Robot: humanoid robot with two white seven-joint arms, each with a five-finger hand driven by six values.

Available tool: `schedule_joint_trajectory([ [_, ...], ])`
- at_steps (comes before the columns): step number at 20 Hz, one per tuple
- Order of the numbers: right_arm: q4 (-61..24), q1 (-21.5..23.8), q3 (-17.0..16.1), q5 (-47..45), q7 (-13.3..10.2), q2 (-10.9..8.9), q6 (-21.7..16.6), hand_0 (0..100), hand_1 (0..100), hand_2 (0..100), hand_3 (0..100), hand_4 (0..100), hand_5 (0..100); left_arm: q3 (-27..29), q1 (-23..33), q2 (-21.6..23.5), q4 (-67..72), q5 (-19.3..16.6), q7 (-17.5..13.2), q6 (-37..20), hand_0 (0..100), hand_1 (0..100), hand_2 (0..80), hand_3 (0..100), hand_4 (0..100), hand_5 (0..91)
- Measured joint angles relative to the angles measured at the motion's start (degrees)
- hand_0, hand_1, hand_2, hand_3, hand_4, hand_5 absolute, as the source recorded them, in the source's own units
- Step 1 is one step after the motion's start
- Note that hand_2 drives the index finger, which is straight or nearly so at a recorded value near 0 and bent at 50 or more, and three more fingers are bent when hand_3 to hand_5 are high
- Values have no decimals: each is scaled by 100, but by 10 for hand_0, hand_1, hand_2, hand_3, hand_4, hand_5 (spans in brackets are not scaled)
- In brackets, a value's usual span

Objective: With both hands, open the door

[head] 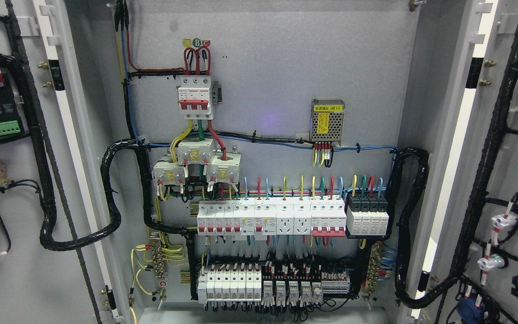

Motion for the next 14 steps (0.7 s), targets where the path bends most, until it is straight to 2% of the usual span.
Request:
schedule_joint_trajectory([
  [2, 205, -95, -123, 9, -274, 94, 338, 120, 389, 0, 0, 0, 0, 8, -290, -60, 610, -6, 2, -216, 120, 389, 0, 0, 0, 0],
  [8, 622, -355, -376, 19, -776, 287, 1235, 120, 389, 0, 0, 0, 0, 22, -773, -188, 2054, -9, 2, -535, 120, 389, 0, 0, 0, 0],
  [11, 759, -459, -455, 45, -900, 352, 1604, 120, 389, 0, 0, 0, 0, 27, -877, -230, 2644, -9, -2, -584, 120, 389, 0, 0, 0, 0],
  [14, 869, -527, -521, 164, -957, 399, 1834, 120, 389, 0, 0, 0, 0, 32, -940, -263, 3186, -11, -5, -896, 120, 389, 0, 0, 0, 0],
])
